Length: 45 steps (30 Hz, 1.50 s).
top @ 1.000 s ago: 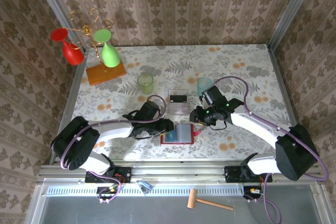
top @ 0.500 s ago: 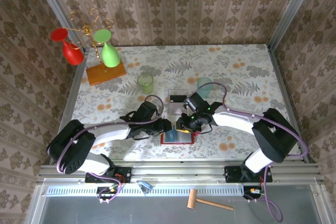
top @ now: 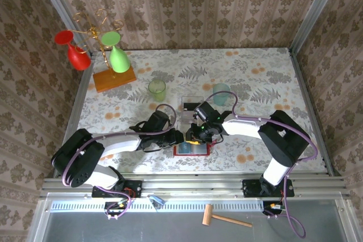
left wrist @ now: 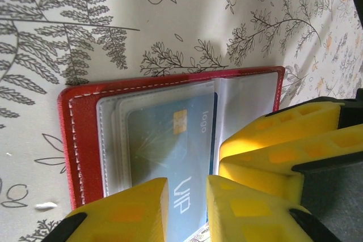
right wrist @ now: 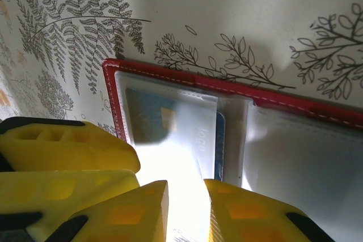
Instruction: Take the credit cards out of the card holder
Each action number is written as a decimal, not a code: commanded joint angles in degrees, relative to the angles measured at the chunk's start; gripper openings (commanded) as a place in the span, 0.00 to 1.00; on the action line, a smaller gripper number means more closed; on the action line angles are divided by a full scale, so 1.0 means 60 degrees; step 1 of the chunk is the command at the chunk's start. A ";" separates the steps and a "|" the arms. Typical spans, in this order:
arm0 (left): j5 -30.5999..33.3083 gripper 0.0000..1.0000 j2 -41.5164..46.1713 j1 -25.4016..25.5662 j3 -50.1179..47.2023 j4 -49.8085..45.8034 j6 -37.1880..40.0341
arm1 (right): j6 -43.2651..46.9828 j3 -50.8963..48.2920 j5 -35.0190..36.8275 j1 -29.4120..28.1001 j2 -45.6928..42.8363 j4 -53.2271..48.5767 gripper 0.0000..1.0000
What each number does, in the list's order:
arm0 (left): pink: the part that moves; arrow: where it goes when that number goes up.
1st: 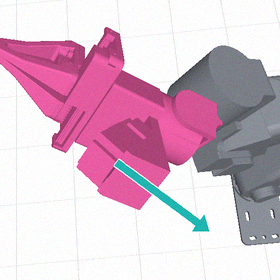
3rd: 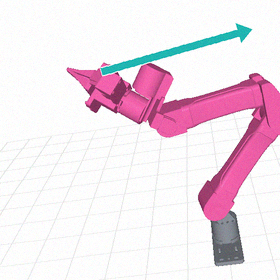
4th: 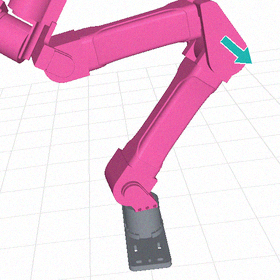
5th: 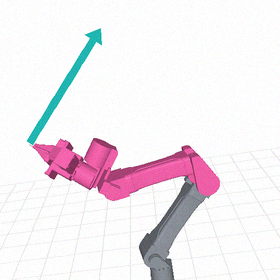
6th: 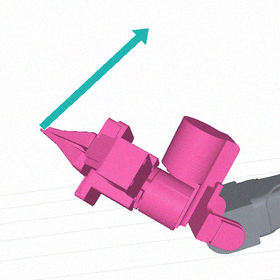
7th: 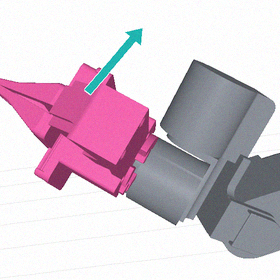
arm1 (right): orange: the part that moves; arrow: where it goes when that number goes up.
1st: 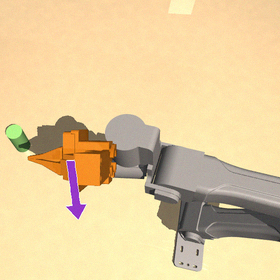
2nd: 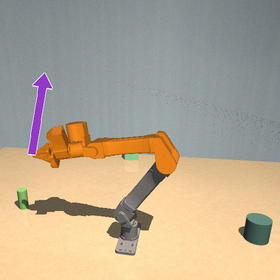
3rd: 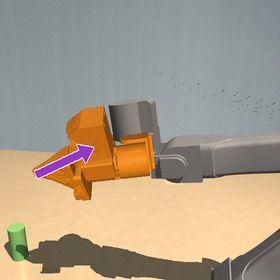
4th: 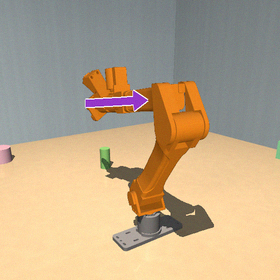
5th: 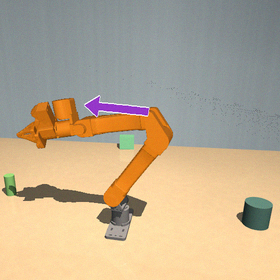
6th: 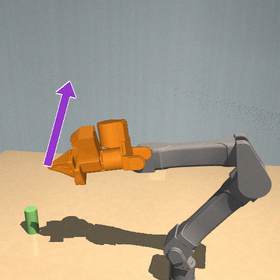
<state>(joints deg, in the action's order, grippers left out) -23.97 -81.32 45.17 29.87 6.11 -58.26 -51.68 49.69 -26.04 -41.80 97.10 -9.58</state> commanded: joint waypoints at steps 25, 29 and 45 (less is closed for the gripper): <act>-0.0055 0.24 -0.0348 -0.0212 -0.0276 0.0163 -0.0014 | 0.0346 0.0489 0.0418 -0.0054 0.0261 -0.1008 0.29; -0.0035 0.24 -0.0317 -0.0205 -0.0334 0.0154 -0.0017 | 0.0479 0.0563 0.0588 -0.0057 0.0249 -0.1258 0.29; 0.0106 0.25 0.0052 -0.0255 -0.0575 -0.0128 -0.0060 | 0.0688 0.0740 0.0737 -0.0064 0.0159 -0.1611 0.29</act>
<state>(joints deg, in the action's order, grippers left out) -24.18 -82.08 44.14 27.88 8.69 -58.30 -48.18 52.75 -23.11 -41.80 98.50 -16.95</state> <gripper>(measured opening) 0.249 0.296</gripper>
